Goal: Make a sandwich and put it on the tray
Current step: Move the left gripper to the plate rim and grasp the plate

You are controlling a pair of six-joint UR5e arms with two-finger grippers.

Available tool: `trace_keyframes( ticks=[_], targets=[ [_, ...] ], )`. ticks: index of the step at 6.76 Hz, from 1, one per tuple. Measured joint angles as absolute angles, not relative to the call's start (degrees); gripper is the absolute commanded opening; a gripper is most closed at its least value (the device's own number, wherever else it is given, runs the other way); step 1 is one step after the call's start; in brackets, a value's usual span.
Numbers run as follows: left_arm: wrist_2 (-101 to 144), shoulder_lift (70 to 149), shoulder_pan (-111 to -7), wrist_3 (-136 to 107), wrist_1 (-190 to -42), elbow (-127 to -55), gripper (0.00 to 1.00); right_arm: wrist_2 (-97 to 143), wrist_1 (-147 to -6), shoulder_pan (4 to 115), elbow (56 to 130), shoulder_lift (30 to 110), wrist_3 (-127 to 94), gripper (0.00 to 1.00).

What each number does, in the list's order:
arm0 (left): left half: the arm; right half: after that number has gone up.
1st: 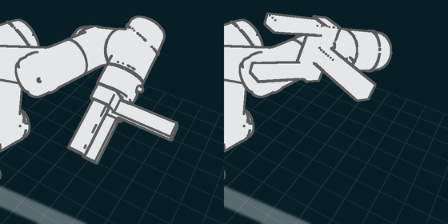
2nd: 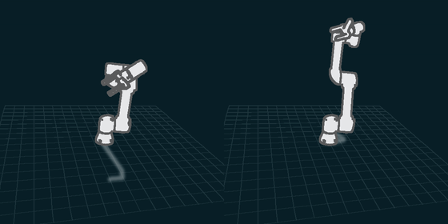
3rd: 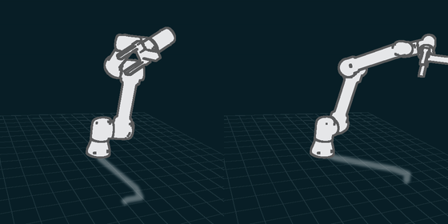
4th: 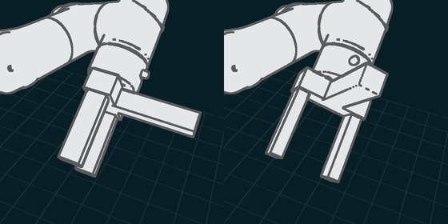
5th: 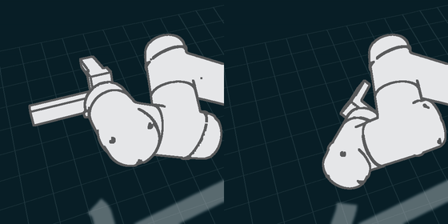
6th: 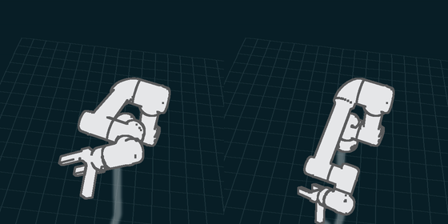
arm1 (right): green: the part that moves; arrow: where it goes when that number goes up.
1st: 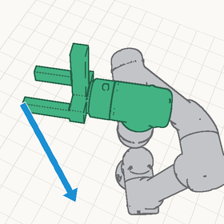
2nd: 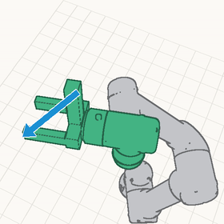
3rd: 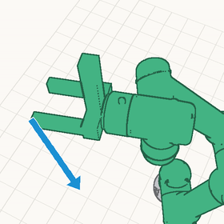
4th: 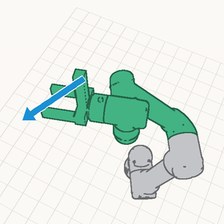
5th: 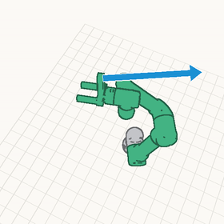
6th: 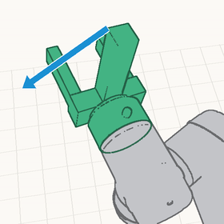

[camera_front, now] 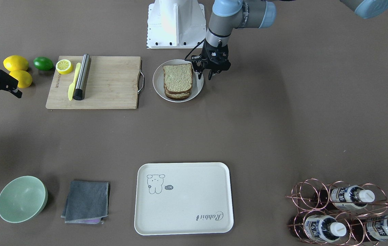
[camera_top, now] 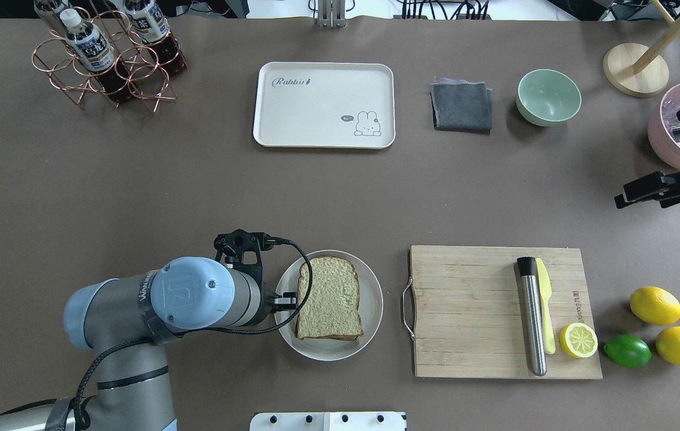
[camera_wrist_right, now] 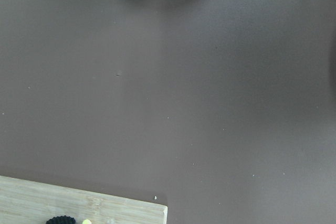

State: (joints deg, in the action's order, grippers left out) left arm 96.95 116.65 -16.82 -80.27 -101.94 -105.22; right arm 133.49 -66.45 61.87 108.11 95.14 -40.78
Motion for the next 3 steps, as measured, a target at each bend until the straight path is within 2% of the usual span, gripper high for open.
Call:
trace_keyframes(
  ticks=[2, 3],
  targets=[
    [96.9, 116.8, -16.5, -80.5, -102.4, -104.7, 0.44, 133.8, -66.5, 61.9, 108.1, 95.1, -40.8, 1.0],
    [96.9, 116.8, -16.4, -80.6, -102.7, -104.6, 0.36, 134.4, -66.5, 62.2, 108.1, 95.0, -40.8, 1.0]
  ],
)
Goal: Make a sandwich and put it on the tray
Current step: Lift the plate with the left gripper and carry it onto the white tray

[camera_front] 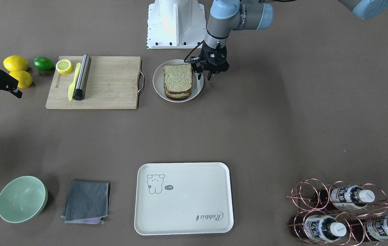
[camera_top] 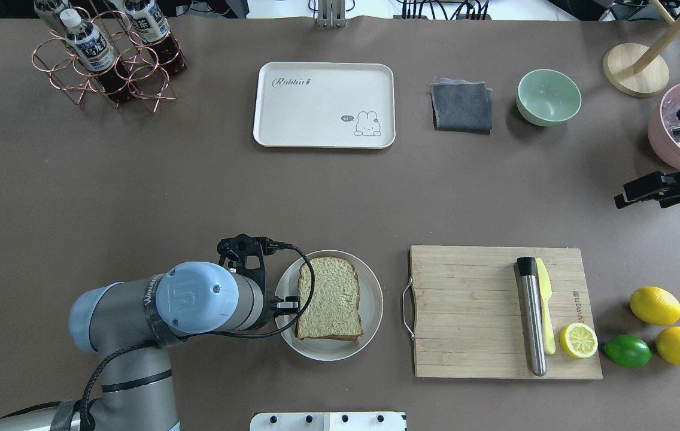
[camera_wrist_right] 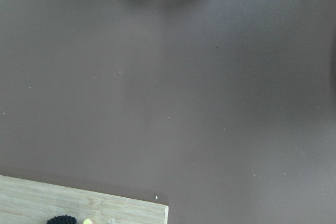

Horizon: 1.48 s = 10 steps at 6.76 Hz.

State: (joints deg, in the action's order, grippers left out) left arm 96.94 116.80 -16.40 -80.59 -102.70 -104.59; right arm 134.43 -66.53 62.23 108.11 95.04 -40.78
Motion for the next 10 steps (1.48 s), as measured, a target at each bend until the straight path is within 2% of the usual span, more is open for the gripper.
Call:
trace_keyframes(
  ticks=[1, 2, 3, 6, 10],
  targets=[
    [97.0, 116.8, -16.3, -80.8, -102.8, -104.6, 0.27, 134.9, -66.5, 62.5, 108.1, 95.0, -40.8, 1.0],
    [97.0, 116.8, -16.1, -81.0, -102.9, -104.4, 0.05, 135.1, -66.5, 62.6, 108.2, 95.1, -40.8, 1.0],
    [97.0, 116.8, -15.7, -81.2, -103.0, -104.3, 0.0, 135.1, -66.5, 62.6, 108.2, 95.1, -40.9, 1.0],
    [97.4, 116.8, -16.3, -81.8, -103.3, -105.4, 0.0, 135.2, -66.5, 62.8, 108.2, 95.2, -40.9, 1.0],
    [105.3, 117.4, -27.5, -82.0, -103.4, -107.7, 0.0, 135.2, -66.5, 62.9, 108.2, 95.1, -40.9, 1.0]
  ],
)
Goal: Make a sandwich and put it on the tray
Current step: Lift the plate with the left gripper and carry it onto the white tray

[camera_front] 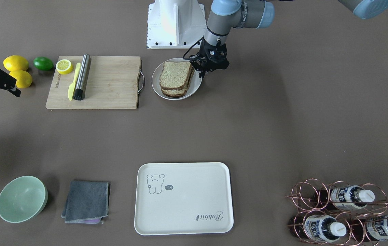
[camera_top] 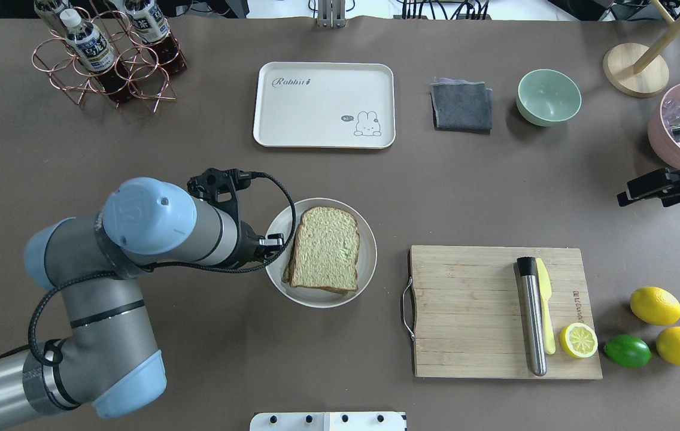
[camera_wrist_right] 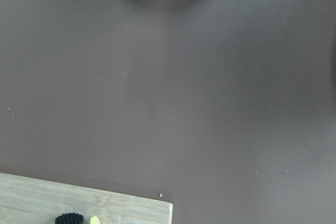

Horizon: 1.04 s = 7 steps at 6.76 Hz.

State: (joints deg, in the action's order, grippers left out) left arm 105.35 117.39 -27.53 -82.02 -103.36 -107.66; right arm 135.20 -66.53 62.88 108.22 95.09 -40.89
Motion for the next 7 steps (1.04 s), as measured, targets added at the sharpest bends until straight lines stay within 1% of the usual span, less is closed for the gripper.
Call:
trace_keyframes(
  ticks=[1, 2, 3, 4, 7],
  targets=[
    [107.2, 117.9, -30.6, -82.3, -104.1, -107.0, 0.0, 135.2, -66.5, 62.9, 108.3, 95.1, -40.9, 1.0],
    [109.2, 119.2, -33.7, -82.7, -105.9, -104.6, 0.0, 135.2, -66.5, 62.8, 108.3, 95.1, -40.9, 1.0],
    [111.7, 121.4, -36.8, -83.3, -109.0, -99.8, 0.0, 135.2, -66.5, 62.8, 108.3, 95.1, -41.0, 1.0],
    [114.4, 123.9, -39.6, -83.9, -112.4, -94.2, 0.0, 135.2, -66.5, 62.8, 108.3, 95.1, -40.9, 1.0],
    [120.2, 133.9, -46.4, -79.1, -120.1, -73.3, 0.0, 135.2, -66.5, 62.8, 108.6, 94.9, -41.0, 1.0]
  ],
)
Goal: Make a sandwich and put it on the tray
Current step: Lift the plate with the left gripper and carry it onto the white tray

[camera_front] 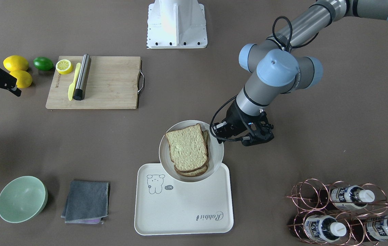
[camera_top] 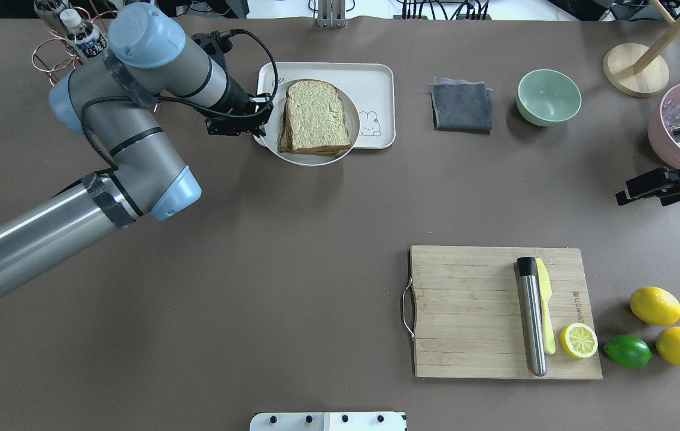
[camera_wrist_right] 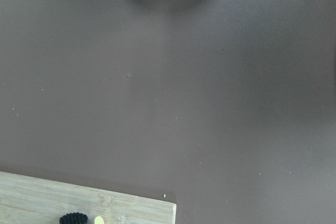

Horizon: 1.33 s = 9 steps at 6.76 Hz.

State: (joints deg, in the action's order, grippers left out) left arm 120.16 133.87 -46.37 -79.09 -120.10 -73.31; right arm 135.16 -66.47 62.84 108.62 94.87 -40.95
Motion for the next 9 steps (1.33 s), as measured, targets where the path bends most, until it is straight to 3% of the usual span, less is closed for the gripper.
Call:
trace_keyframes(
  ticks=[5, 9],
  targets=[
    [120.5, 145.9, -48.6, -67.7, -131.1, -48.1, 0.0, 134.9, -66.4, 63.6, 108.9, 94.3, -41.0, 1.0],
    [118.3, 150.4, -47.4, -69.7, -136.2, -39.9, 0.02, 134.9, -66.4, 64.1, 108.9, 94.3, -41.0, 1.0]
  ],
)
